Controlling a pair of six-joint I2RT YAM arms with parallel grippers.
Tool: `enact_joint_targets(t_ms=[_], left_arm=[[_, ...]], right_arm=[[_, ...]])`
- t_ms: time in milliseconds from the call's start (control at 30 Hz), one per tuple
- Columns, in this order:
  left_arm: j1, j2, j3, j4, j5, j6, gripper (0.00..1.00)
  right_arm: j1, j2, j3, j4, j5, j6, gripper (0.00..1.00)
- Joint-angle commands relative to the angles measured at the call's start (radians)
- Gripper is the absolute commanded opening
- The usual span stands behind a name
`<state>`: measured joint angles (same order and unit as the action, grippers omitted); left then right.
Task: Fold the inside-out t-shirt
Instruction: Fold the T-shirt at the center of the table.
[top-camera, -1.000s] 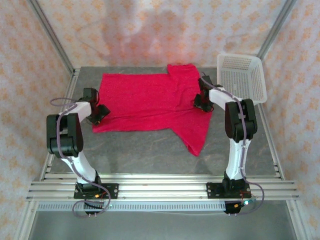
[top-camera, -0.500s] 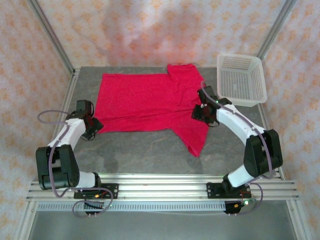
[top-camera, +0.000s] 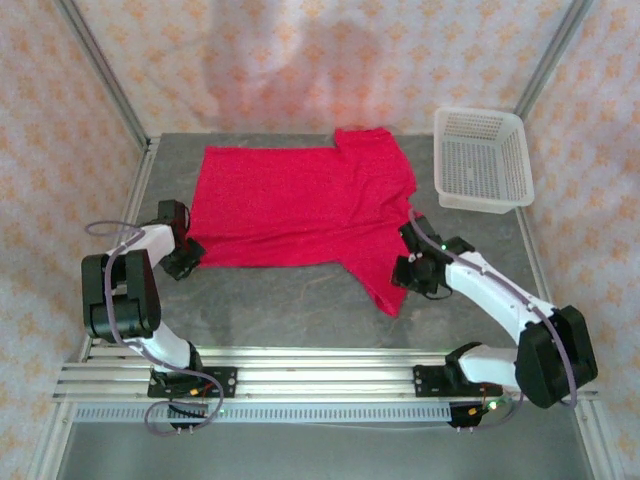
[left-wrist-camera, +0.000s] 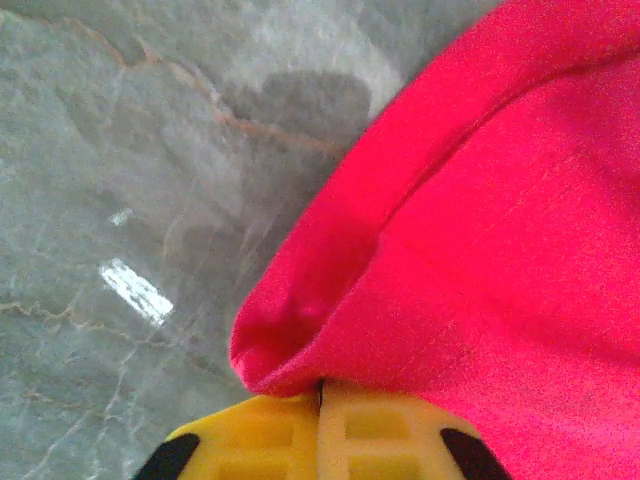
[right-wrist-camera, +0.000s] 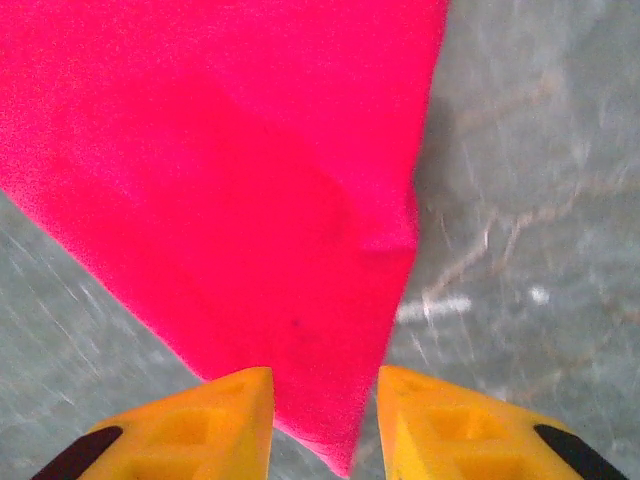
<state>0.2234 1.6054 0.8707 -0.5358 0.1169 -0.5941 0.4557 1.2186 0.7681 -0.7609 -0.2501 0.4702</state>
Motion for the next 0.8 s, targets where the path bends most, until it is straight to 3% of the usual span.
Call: enact_joint_targets(t_ms=[0, 167, 267, 767], left_arm=[[0.004, -0.013, 0.007, 0.023, -0.017, 0.006, 0.00], [0.004, -0.091, 0.001, -0.007, 0.008, -0.002, 0.00], [0.002, -0.131, -0.014, -0.007, 0.030, -0.009, 0.00], [0.002, -0.156, -0.012, -0.012, 0.070, -0.004, 0.00]], right_arm=[[0.082, -0.060, -0.060, -0.019, -0.055, 0.104, 0.27], [0.275, -0.041, -0.053, 0.065, -0.047, 0.244, 0.25], [0.334, 0.030, -0.030, 0.094, -0.009, 0.269, 0.24], [0.353, 0.222, 0.020, 0.266, 0.198, 0.234, 0.26]])
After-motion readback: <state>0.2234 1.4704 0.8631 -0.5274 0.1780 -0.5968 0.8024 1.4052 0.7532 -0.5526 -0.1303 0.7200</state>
